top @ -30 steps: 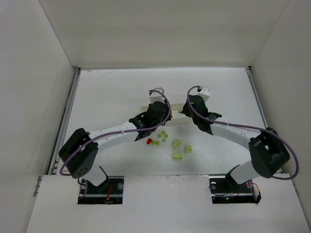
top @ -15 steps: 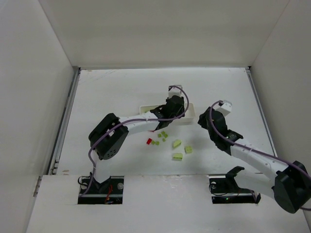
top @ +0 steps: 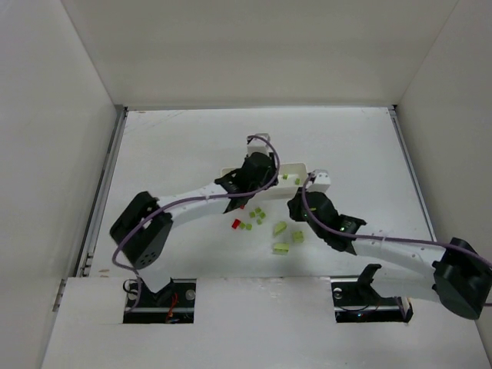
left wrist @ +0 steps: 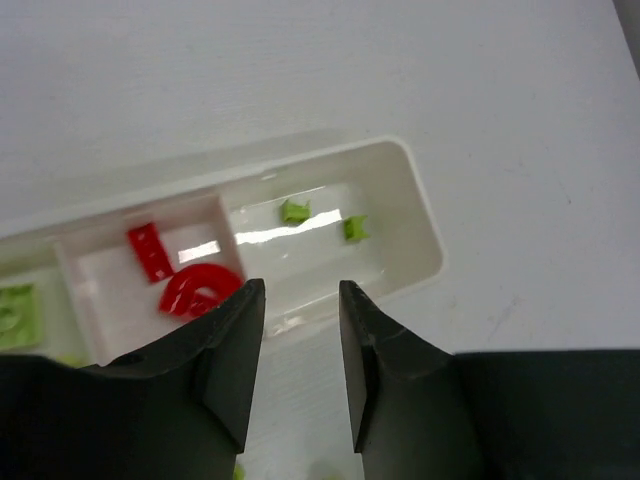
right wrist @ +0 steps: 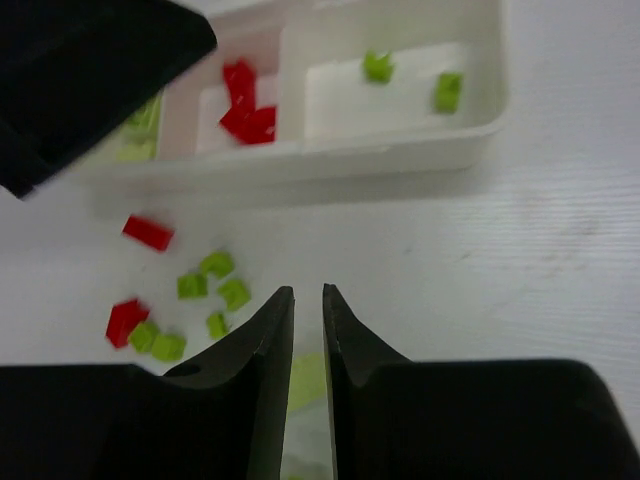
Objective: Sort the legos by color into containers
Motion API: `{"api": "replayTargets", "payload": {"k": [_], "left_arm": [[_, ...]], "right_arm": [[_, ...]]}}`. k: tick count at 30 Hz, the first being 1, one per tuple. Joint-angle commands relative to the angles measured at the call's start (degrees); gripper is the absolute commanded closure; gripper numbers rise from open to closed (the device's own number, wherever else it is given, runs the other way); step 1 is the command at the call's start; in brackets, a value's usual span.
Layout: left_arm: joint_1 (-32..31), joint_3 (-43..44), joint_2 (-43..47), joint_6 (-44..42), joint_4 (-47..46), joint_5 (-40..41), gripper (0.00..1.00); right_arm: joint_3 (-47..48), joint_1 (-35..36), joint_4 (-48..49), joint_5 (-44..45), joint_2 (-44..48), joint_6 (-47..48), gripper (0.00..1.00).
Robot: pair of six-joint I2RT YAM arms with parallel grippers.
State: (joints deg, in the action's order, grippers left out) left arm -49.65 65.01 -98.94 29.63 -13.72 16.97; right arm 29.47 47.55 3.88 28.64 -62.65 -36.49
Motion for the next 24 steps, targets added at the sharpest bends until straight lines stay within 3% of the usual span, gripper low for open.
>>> {"api": "replayTargets", "payload": {"k": [1, 6, 9, 12, 17, 24], "left_arm": [[1.00, -8.73, 11.90, 1.83, -0.35, 2.62, 0.70], [-0.40, -24.20, 26.65, 6.92, 3.59, 5.52, 0.76], [-2.15, -29.84, 33.00, 9.57, 7.64, 6.84, 0.77], [-4.26, -34.06, 37.14, 12.99, 10.98, 7.90, 0.77], [-5.67, -38.46, 39.43, 17.12, 13.63, 7.20, 0.77], [-8.84, -40.14, 36.10, 19.94, 11.70, 6.14, 0.78]], "right_arm": [[3.74, 5.04, 4.99, -5.43, -5.18, 1.51, 0.77], [7.52, 11.02, 6.67, -7.55, -14.24, 1.51, 0.68], [9.54, 13.48, 7.54, -7.90, -19.16, 1.42, 0.59], [11.74, 14.45, 7.11, -8.16, -23.03, 1.77, 0.57], [14.29, 14.72, 7.02, -10.36, -27.87, 2.30, 0.56], [17.89, 14.81, 5.26, -10.71, -32.00, 3.26, 0.56]]}}
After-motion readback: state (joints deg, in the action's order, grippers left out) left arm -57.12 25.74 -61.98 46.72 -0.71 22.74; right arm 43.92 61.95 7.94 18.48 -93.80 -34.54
